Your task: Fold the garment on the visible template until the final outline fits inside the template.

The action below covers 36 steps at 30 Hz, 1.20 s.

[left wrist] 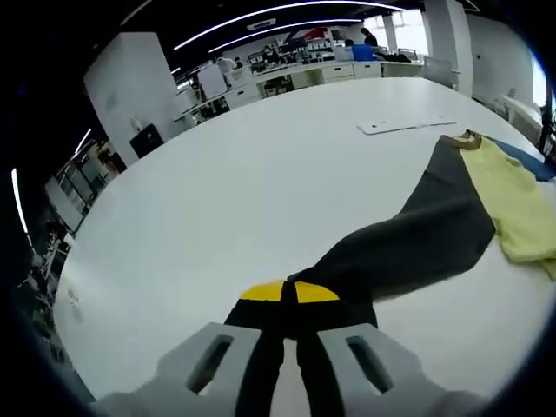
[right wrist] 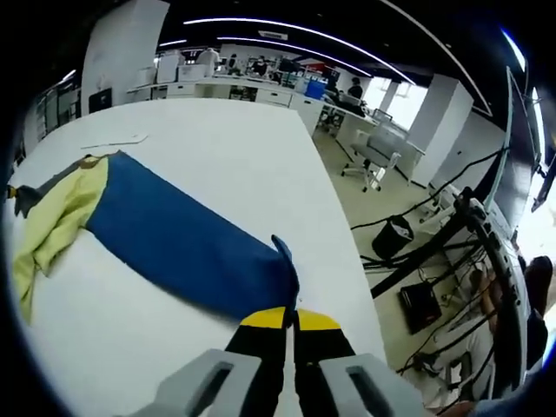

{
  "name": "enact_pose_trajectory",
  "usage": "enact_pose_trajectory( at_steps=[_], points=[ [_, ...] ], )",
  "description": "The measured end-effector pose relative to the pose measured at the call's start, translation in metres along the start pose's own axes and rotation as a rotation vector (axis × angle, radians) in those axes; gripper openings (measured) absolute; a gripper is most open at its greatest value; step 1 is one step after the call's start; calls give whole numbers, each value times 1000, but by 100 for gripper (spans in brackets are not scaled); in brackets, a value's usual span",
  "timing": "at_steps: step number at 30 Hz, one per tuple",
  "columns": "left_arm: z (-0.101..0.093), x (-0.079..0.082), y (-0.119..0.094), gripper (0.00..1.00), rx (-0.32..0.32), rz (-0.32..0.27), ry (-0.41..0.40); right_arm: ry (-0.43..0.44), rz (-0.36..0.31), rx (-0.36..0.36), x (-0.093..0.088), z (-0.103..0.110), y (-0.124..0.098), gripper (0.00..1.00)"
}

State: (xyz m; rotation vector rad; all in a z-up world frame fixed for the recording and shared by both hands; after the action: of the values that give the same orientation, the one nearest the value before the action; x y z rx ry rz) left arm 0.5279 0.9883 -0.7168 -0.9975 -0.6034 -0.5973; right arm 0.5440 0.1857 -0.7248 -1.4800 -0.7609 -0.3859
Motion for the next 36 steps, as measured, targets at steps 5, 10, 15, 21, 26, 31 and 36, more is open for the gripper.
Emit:
enact_pose_trajectory(
  at_steps=[5, 10, 15, 21, 26, 31, 36],
  points=[
    [7, -1, 3, 0, 12, 9, -5, 7, 13, -1, -3, -5, 1, 0],
    [8, 0, 3, 0, 12, 8, -37, 36, 17, 19, -5, -3, 4, 0],
    [7, -4, -3, 1, -6, 15, -81, 67, 8, 46, -6, 5, 7, 0],
    [8, -1, -13, 27, -41, -18, -167, 90, -42, 106, 3, 20, 6, 23],
    [4, 1, -22, 53, -66, -51, -201, 131, -96, 190, 14, 38, 4, 51],
    [-6, 3, -35, 73, -102, -100, -138, 114, -146, 280, 30, 63, -2, 74],
    [-17, 3, -51, 92, -139, -137, -93, 57, -168, 376, 43, 94, -9, 87]
  ],
)
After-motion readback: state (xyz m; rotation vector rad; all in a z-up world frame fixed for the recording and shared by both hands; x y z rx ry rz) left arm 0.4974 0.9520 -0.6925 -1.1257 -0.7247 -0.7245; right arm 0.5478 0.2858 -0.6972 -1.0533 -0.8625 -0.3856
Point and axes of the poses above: the point that each gripper's makers call its tool centre point, and the gripper's own axes: y roughly forward along the fingers, z roughly to its left, x roughly out of its top, the point moved 1 cm from there along -y, roughly backward along the fingers, and after that the axes turned 14 degrees about x, right-handed, at the moved point
